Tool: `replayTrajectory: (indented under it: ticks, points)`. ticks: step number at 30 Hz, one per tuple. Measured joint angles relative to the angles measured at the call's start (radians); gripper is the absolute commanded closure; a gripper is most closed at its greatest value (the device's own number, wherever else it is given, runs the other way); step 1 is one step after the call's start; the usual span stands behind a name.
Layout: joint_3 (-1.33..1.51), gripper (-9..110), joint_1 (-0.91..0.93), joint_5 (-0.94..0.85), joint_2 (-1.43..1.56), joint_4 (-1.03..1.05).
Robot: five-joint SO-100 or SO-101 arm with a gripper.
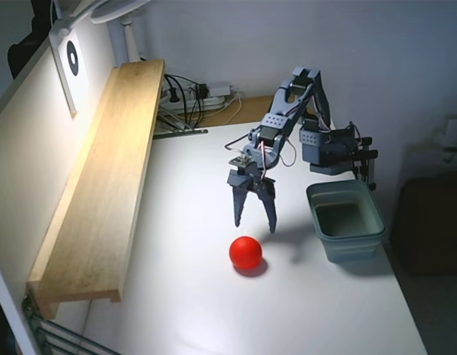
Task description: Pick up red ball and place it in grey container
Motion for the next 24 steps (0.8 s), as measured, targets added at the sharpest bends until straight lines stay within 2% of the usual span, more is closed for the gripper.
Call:
replayTrajectory:
  ticks: [24]
  points:
    - [-0.479,63,0.0,0.0,-0.351,0.126]
